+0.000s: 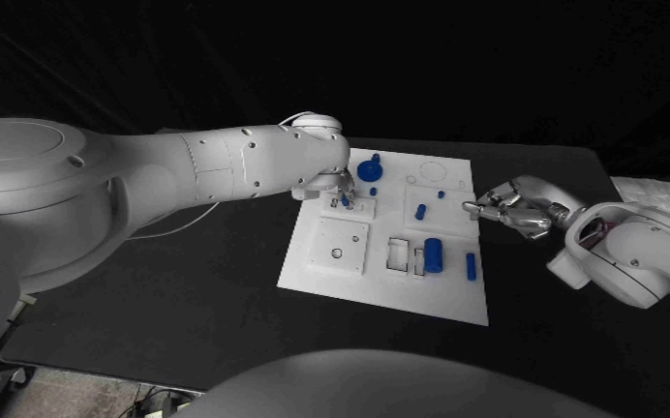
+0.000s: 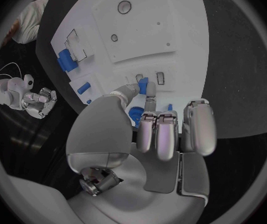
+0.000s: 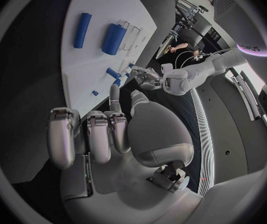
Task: Assemble the parts on the task board
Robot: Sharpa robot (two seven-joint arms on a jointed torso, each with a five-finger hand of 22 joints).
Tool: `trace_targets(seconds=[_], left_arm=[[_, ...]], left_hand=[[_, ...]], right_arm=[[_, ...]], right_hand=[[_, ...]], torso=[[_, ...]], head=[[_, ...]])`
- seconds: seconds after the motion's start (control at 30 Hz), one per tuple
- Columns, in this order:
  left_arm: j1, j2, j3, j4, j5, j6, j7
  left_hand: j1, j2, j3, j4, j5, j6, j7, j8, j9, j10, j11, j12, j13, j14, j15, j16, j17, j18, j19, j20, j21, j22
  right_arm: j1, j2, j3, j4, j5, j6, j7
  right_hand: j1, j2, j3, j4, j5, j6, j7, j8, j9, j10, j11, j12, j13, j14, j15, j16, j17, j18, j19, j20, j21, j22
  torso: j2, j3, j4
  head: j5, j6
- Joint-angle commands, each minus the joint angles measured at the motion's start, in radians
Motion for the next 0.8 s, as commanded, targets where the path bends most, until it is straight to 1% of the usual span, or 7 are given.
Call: trace_targets(seconds=[0.03, 0.13, 0.23, 0.67, 0.8], left_arm=[[-0.003, 0.003, 0.001, 0.001, -0.006, -0.009, -0.147], [-0.004, 0.003, 0.001, 0.001, -0.003, -0.010, -0.146], [-0.005, 0.001, 0.001, 0.004, 0.004, -0.010, -0.146], [-0.007, -0.002, 0.001, 0.009, 0.015, -0.025, -0.143], [-0.007, -0.003, 0.001, 0.011, 0.017, -0.030, -0.142]], left_hand=[[0.001, 0.009, 0.022, -0.018, 0.006, 0.049, -0.047, 0.003, 0.092, 0.086, -0.006, -0.004, 0.233, 0.104, -0.008, 0.003, 0.263, -0.010, 0.013, -0.007, -0.005, 0.198], [0.001, 0.009, 0.022, -0.018, 0.006, 0.049, -0.047, 0.003, 0.093, 0.085, -0.006, -0.005, 0.231, 0.104, -0.008, 0.003, 0.263, -0.010, 0.013, -0.007, -0.005, 0.198], [0.001, 0.009, 0.022, -0.018, 0.006, 0.049, -0.047, 0.003, 0.093, 0.085, -0.006, -0.005, 0.231, 0.104, -0.008, 0.003, 0.263, -0.010, 0.013, -0.007, -0.005, 0.198], [0.001, 0.008, 0.025, -0.018, 0.006, 0.051, -0.048, 0.005, 0.095, 0.081, -0.007, -0.012, 0.224, 0.104, -0.008, 0.003, 0.263, -0.009, 0.012, -0.007, -0.007, 0.197], [0.001, 0.007, 0.027, -0.020, 0.006, 0.050, -0.048, 0.005, 0.096, 0.079, -0.007, -0.015, 0.220, 0.104, -0.009, 0.003, 0.263, -0.009, 0.012, -0.008, -0.008, 0.197]], right_arm=[[-0.001, 0.000, 0.000, 0.000, -0.002, 0.012, 0.003], [-0.002, -0.001, 0.000, 0.001, -0.002, 0.011, 0.003], [-0.002, -0.002, 0.000, 0.001, -0.002, 0.011, 0.003], [-0.004, 0.001, 0.000, -0.001, -0.002, 0.011, 0.004], [-0.005, 0.000, 0.000, -0.001, -0.002, 0.011, 0.003]], right_hand=[[0.010, 0.002, -0.006, -0.002, 0.005, -0.002, 0.002, -0.007, 0.000, 0.106, 0.005, 0.004, 0.263, 0.103, 0.006, 0.003, 0.263, 0.008, -0.007, 0.003, -0.002, 0.213], [0.010, 0.002, -0.006, -0.002, 0.005, -0.002, 0.002, -0.007, 0.000, 0.106, 0.005, 0.004, 0.263, 0.103, 0.006, 0.003, 0.263, 0.008, -0.007, 0.003, -0.003, 0.213], [0.010, 0.002, -0.006, -0.002, 0.005, -0.002, 0.002, -0.007, 0.000, 0.106, 0.005, 0.004, 0.263, 0.103, 0.006, 0.003, 0.263, 0.008, -0.007, 0.003, -0.003, 0.213], [0.012, 0.002, -0.007, -0.002, 0.005, -0.002, 0.003, -0.008, 0.000, 0.106, 0.005, 0.004, 0.263, 0.103, 0.006, 0.003, 0.263, 0.008, -0.007, 0.003, -0.002, 0.213], [0.012, 0.002, -0.007, -0.002, 0.005, -0.002, 0.003, -0.008, 0.000, 0.106, 0.005, 0.004, 0.263, 0.103, 0.006, 0.003, 0.263, 0.008, -0.007, 0.003, -0.002, 0.213]], torso=[[0.000, -0.0002, 0.0002], [0.000, -0.0003, 0.0002], [0.000, 0.0005, 0.0005], [0.000, -0.0004, 0.0005], [0.000, 0.0000, 0.0007]], head=[[-0.002, 0.000], [-0.003, 0.000], [-0.002, 0.000], [-0.003, 0.000], [-0.001, 0.000]])
